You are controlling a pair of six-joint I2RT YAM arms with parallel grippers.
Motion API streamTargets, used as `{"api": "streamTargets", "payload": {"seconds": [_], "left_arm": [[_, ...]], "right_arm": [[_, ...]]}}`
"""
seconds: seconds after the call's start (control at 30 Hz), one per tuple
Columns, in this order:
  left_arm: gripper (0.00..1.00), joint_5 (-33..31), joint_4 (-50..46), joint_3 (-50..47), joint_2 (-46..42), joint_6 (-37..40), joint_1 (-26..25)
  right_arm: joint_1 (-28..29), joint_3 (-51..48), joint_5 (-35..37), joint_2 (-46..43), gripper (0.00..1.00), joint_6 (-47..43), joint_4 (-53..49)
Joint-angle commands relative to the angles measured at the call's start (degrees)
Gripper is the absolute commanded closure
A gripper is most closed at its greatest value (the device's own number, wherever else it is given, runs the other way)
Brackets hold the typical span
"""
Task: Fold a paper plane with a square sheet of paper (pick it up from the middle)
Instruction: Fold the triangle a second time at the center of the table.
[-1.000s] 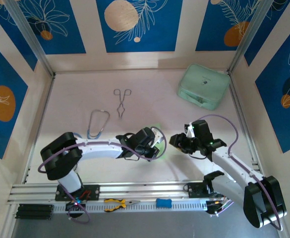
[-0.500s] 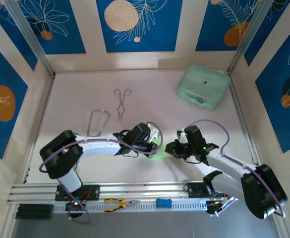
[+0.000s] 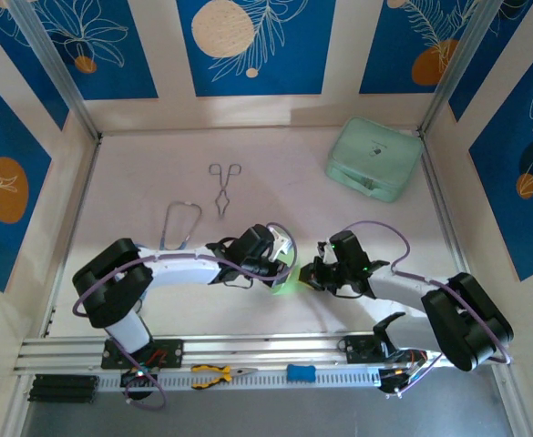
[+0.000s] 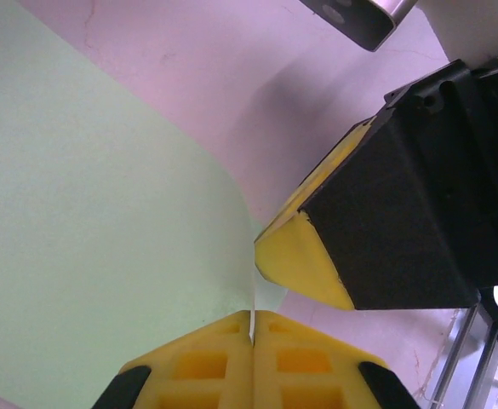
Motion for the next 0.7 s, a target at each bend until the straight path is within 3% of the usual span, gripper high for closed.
{"api": "streamTargets", "payload": {"seconds": [0.0, 0.23, 0.5, 0.67], "left_arm": [[0.99, 1.59, 0.37, -0.32, 0.29, -0.7, 0.74], [0.99, 2.15, 2.35, -1.77, 0.33, -2.06, 0.82], [0.99, 2.01, 2.93, -2.44, -0.32, -2.18, 1.0], [0.98, 3.65, 6.49, -3.56, 1.56, -3.87, 1.75]], "right_arm": [[0.77, 0.28, 0.05, 0.08, 0.92, 0.69, 0.89], [1.92, 1.34, -0.76, 4.19, 0.92, 1.44, 4.34], [3.07, 1.59, 5.6, 3.74, 0.95, 0.31, -2.98], [2.37, -0.37, 5.3, 3.8, 0.95, -0.29, -3.3]]}}
